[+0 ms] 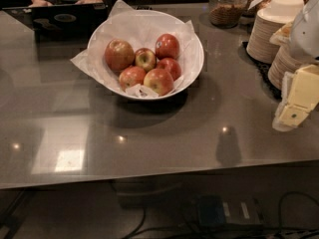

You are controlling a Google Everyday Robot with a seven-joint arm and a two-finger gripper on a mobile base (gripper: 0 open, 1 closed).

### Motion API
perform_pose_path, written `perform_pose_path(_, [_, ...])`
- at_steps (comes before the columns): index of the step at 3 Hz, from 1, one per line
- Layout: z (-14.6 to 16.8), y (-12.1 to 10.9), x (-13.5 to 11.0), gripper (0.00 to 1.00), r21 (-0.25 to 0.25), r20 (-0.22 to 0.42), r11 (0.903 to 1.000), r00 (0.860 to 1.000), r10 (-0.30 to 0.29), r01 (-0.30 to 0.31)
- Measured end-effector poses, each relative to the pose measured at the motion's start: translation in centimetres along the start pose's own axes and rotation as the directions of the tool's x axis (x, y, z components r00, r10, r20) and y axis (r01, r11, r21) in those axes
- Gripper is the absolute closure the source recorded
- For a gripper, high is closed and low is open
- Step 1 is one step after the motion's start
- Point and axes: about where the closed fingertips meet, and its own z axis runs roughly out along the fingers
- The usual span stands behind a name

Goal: Pick apple from white bowl

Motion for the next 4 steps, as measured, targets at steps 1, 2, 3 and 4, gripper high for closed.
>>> perform_pose_path(1, [0.0, 0.0, 0.0, 0.0, 0.0, 0.0, 1.0, 1.0, 0.0, 0.0])
perform_pose_path(2, [0.0, -0.6, -0.9, 0.0, 0.014, 0.014, 0.9998, 1.0, -0.013, 0.013])
perform_pose_path(3, [0.4, -2.4, -3.1, 0.0, 0.028, 0.059, 0.9987, 0.997, -0.044, 0.043])
perform_pose_path(4, [0.9, -4.9, -7.4, 0.0, 0.063, 0.118, 0.991, 0.985, -0.125, 0.118])
